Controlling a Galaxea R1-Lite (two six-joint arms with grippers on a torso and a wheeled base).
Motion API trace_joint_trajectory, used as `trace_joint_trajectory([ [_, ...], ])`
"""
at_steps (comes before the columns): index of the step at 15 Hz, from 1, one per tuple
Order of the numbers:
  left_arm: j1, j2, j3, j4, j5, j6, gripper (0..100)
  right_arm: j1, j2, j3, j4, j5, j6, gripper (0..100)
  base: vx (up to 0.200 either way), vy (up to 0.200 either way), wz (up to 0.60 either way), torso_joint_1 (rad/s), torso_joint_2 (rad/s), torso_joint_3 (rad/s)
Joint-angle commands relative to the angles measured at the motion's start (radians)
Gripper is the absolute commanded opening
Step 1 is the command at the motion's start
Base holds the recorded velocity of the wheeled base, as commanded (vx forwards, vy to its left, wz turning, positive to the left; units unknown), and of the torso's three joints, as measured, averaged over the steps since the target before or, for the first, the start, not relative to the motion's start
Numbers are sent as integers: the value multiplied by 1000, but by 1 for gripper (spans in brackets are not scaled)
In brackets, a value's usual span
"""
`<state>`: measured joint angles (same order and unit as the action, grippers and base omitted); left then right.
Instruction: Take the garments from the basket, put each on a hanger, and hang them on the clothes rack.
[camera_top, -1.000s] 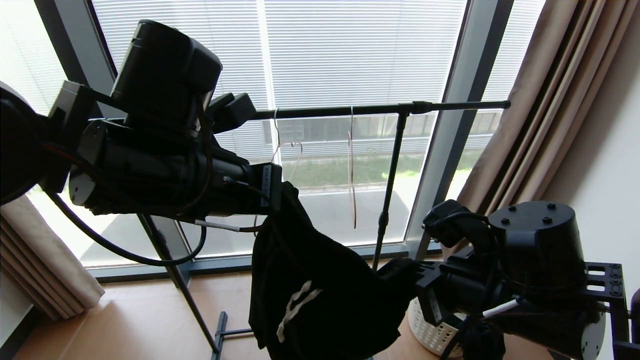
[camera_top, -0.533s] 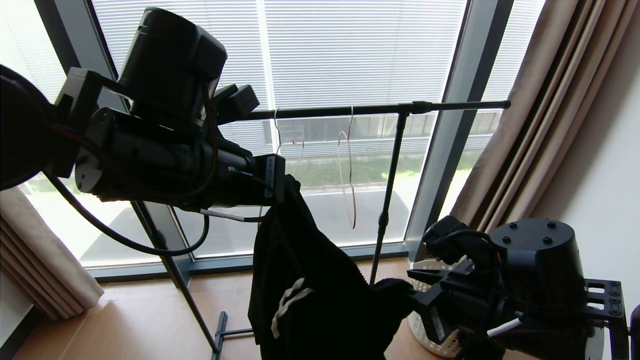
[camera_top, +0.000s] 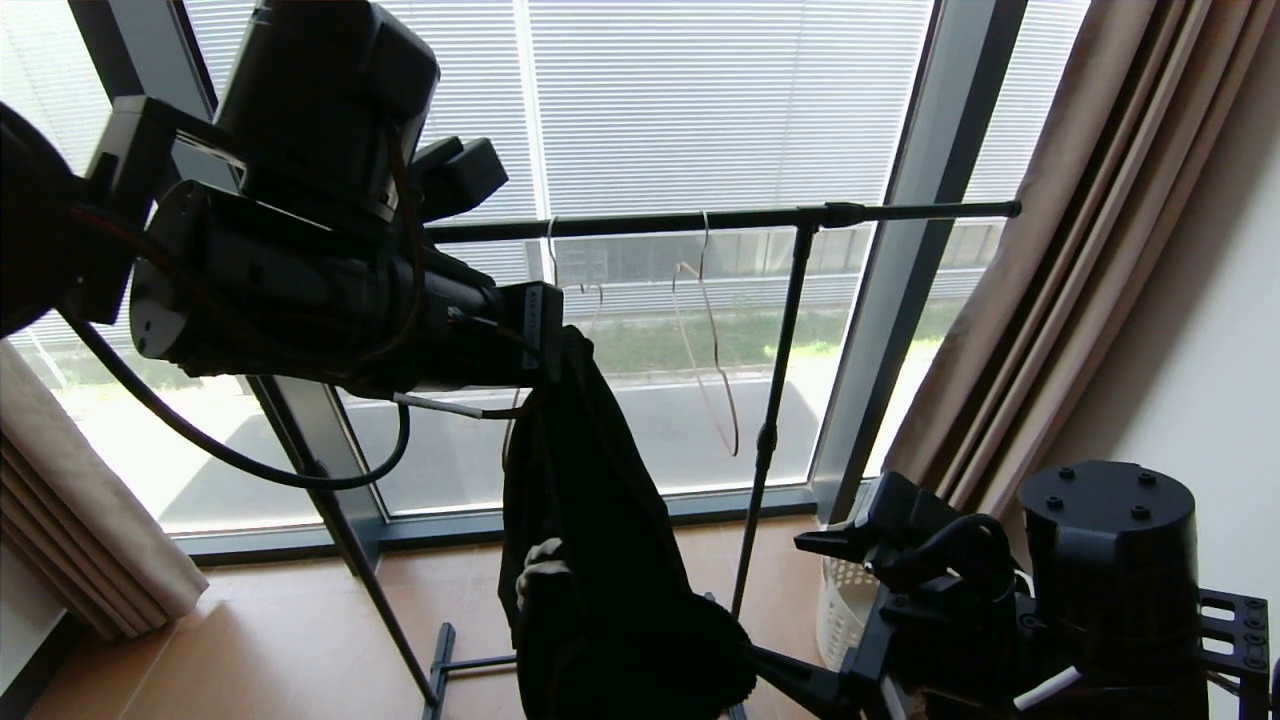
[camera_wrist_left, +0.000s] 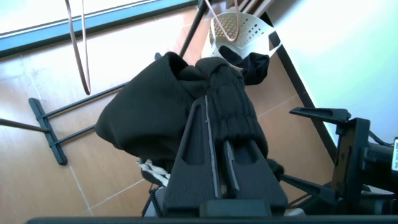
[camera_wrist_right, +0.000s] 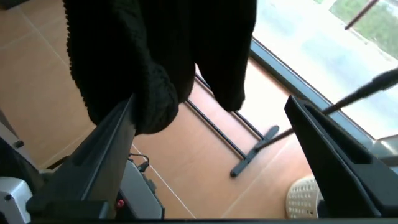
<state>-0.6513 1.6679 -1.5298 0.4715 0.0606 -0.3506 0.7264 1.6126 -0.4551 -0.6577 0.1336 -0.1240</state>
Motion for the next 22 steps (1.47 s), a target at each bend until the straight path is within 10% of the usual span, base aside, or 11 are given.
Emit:
trace_joint_trajectory([
  [1, -4, 12, -46, 16, 5, 7, 0, -48, 102, -20, -80, 93, -12, 100, 0, 0, 0, 0, 0, 0],
  [4, -7, 9, -55, 47, 21, 7, 0, -47, 152, -31, -220, 119, -16, 100, 0, 0, 0, 0, 0, 0],
  [22, -10, 7, -49, 47, 22, 7, 0, 120, 64, -106, -102, 83, -12, 100, 0, 0, 0, 0, 0, 0],
])
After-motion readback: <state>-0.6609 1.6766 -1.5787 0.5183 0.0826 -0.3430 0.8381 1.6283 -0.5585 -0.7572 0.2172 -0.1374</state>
